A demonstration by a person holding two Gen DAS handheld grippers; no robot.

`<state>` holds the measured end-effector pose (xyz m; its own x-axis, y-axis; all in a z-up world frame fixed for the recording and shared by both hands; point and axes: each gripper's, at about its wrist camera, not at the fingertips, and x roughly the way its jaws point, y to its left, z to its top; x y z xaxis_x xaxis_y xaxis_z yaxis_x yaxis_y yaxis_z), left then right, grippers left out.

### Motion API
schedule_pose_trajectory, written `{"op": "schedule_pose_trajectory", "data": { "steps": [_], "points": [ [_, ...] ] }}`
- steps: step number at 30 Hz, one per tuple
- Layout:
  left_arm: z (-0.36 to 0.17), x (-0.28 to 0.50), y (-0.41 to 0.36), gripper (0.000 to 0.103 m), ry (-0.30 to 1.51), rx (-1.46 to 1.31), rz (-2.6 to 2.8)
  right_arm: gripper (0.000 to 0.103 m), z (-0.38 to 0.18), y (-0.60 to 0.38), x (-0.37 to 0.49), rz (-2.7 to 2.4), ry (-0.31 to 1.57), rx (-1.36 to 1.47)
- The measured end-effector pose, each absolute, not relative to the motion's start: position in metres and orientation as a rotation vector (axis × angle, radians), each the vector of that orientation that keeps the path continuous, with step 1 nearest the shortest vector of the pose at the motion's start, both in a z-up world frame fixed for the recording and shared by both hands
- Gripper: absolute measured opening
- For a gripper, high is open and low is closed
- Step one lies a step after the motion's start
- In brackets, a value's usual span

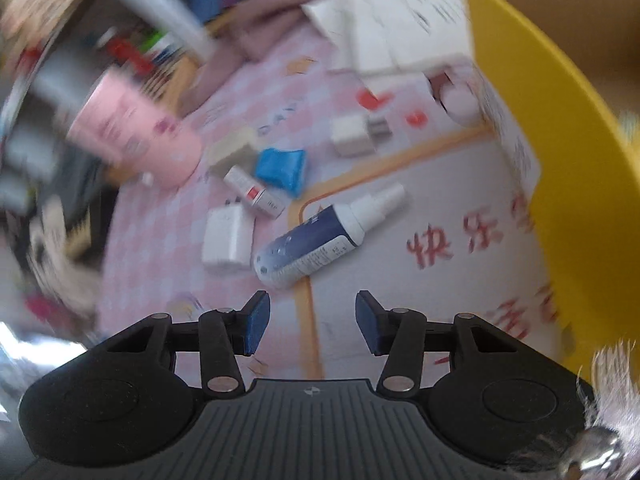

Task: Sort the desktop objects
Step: 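Grasp the white power adapter with the left tool while the right tool grasps the spray bottle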

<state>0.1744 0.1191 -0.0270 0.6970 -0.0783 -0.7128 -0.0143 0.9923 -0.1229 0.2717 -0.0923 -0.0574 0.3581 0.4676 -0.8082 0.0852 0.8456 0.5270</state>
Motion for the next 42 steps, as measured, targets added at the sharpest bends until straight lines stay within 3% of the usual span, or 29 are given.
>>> {"op": "schedule_pose_trajectory", "data": {
  "steps": [4,10,16,18,31,38,42],
  "points": [
    [-0.026,0.180,0.118,0.077,0.804,-0.093,-0.031,0.046,-0.072,-0.098,0.288,0.178,1.255,0.815],
    [-0.024,0.187,0.124,0.077,0.794,-0.080,-0.006,0.046,-0.076,-0.088,0.306,0.096,1.256,0.816],
    [-0.026,0.200,0.129,0.077,0.804,-0.091,0.002,0.044,-0.074,-0.064,0.322,0.130,1.240,0.541],
    [-0.030,0.206,0.130,0.077,0.819,-0.102,-0.005,0.039,-0.068,-0.059,0.324,0.147,1.195,0.415],
    [-0.063,0.255,0.108,0.073,0.892,-0.073,-0.105,0.028,-0.057,-0.069,0.314,0.239,1.086,0.066],
    [-0.082,0.278,0.098,0.053,0.917,-0.005,-0.094,0.033,-0.063,-0.065,0.322,0.229,1.074,0.039],
    [-0.090,0.284,0.100,0.047,0.946,-0.024,-0.103,0.035,-0.071,-0.063,0.329,0.221,1.098,0.034]
  ]
}}
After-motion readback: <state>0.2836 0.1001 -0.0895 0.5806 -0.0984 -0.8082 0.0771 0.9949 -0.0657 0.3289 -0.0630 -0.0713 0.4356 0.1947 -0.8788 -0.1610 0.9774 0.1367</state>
